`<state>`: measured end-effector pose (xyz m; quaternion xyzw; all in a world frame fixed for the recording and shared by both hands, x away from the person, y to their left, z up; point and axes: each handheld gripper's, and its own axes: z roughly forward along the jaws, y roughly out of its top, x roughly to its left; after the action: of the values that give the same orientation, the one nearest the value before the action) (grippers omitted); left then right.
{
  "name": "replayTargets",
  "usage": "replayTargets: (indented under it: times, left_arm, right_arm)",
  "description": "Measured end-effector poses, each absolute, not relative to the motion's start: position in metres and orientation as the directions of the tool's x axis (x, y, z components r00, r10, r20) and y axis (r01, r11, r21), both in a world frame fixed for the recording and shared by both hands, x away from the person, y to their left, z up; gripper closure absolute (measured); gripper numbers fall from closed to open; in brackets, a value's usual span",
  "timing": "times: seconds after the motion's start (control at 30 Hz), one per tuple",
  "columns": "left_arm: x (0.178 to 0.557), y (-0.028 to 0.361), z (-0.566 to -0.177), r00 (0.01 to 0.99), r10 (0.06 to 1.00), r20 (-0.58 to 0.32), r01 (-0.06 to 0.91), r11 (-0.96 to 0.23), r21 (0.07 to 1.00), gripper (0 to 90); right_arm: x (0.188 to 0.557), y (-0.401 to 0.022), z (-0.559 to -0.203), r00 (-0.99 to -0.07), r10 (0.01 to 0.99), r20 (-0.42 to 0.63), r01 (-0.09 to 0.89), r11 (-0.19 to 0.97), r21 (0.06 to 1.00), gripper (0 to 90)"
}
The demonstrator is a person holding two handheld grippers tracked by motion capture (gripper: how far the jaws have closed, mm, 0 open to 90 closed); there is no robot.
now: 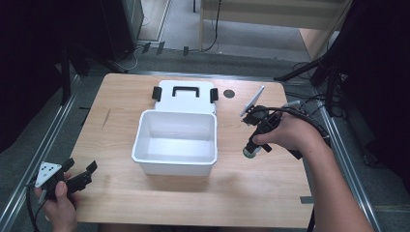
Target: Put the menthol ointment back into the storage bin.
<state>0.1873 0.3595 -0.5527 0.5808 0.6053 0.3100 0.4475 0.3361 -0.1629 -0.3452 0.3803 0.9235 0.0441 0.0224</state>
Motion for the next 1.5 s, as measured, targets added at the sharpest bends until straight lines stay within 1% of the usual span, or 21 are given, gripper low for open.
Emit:
replayTargets:
  times: [0.2,0.6,0.7,0.83,1.17,1.5]
  left_arm:
    - [0.187,0.359,-0.553,0.076,0.98,-0.182,0.425,0.133,0.895,14.4]
    - [0.187,0.36,-0.553,0.076,0.98,-0.184,0.426,0.135,0.894,14.4]
    - [0.187,0.36,-0.553,0.078,0.98,-0.183,0.428,0.133,0.894,14.4]
    - [0.187,0.36,-0.553,0.078,0.98,-0.185,0.427,0.134,0.894,14.4]
    - [0.187,0.36,-0.553,0.077,0.979,-0.187,0.427,0.137,0.894,14.4]
    - [0.187,0.361,-0.553,0.079,0.979,-0.19,0.426,0.139,0.894,14.4]
  right_arm:
    - [0.343,-0.149,-0.335,-0.717,0.697,0.021,0.694,0.711,0.11,51.9]
    - [0.353,-0.12,-0.32,-0.735,0.678,0.016,0.675,0.73,0.103,51.9]
    - [0.354,-0.11,-0.321,-0.746,0.665,0.023,0.664,0.741,0.104,51.9]
    - [0.357,-0.101,-0.32,-0.755,0.656,-0.002,0.653,0.752,0.085,51.9]
    - [0.36,-0.072,-0.309,-0.783,0.622,-0.007,0.618,0.78,0.098,51.9]
    - [0.36,-0.039,-0.314,-0.817,0.576,-0.009,0.572,0.814,0.102,51.9]
